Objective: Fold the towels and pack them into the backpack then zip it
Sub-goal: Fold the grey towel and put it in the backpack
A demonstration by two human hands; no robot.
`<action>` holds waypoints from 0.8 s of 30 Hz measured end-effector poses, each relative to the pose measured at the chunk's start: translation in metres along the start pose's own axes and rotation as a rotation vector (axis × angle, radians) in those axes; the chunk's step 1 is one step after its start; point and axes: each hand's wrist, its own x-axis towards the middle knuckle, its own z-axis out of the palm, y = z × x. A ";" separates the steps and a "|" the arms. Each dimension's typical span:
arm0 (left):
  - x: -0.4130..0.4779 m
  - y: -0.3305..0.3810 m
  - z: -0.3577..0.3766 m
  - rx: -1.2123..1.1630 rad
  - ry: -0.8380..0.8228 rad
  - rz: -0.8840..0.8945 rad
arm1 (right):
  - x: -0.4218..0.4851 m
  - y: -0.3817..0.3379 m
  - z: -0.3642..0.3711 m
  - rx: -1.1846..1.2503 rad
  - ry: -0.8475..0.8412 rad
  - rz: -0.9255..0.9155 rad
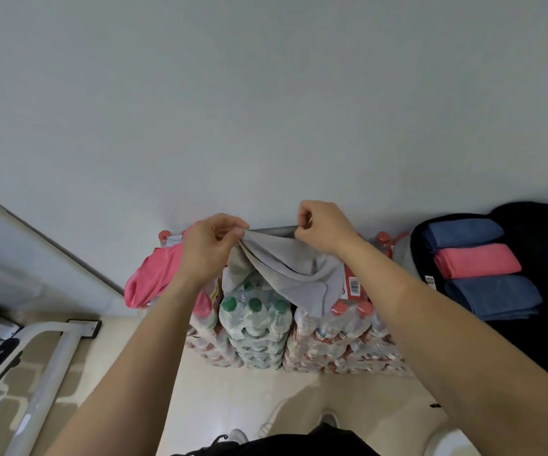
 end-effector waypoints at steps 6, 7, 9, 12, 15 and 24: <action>0.034 0.019 -0.033 0.085 0.119 0.119 | 0.028 -0.001 -0.031 -0.133 0.037 -0.044; 0.037 0.019 -0.036 0.093 0.123 0.129 | 0.030 0.001 -0.036 -0.132 0.049 -0.036; 0.042 0.019 -0.039 0.106 0.123 0.137 | 0.031 0.003 -0.041 -0.121 0.053 -0.026; 0.046 0.017 -0.035 0.108 0.137 0.134 | 0.028 0.005 -0.042 -0.105 0.037 -0.005; 0.052 0.013 -0.032 0.083 0.188 0.113 | 0.026 0.012 -0.041 -0.064 0.022 0.053; 0.070 -0.011 -0.047 0.172 0.286 -0.024 | 0.008 0.048 -0.046 -0.023 0.027 0.197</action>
